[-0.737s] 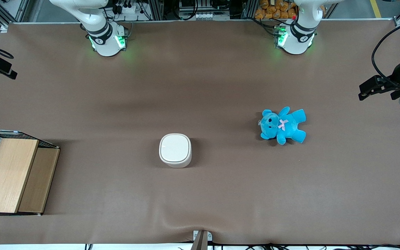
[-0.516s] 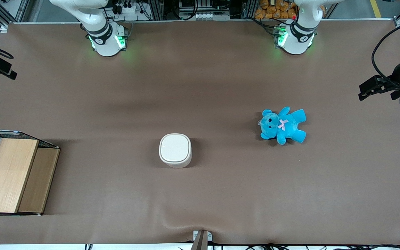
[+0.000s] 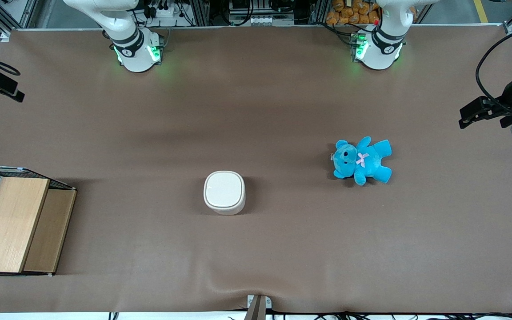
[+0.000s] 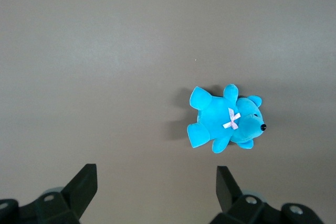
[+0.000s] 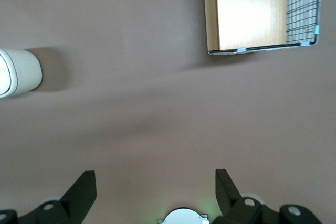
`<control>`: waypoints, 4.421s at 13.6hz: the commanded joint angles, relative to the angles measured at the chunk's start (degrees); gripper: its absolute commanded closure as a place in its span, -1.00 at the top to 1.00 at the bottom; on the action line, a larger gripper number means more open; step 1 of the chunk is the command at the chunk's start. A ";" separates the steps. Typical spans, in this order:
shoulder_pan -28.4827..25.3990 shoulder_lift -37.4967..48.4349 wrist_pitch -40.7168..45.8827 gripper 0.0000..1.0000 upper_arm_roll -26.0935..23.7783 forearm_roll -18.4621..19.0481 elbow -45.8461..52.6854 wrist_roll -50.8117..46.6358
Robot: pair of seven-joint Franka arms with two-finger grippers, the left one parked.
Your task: Open trash can with right arm
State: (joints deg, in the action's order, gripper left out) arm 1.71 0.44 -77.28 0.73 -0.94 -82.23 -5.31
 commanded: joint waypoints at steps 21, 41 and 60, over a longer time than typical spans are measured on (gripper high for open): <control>-26.05 -33.39 -23.69 -1.00 -0.20 -6.62 10.16 -15.07; -31.42 -42.63 -34.77 -1.00 -0.12 -6.80 9.72 -24.39; -28.18 -23.92 -17.74 0.99 1.20 -5.92 9.73 -24.05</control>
State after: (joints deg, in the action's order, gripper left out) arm -28.49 -26.85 -96.62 1.92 -7.36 -70.00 -30.11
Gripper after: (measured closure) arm 0.930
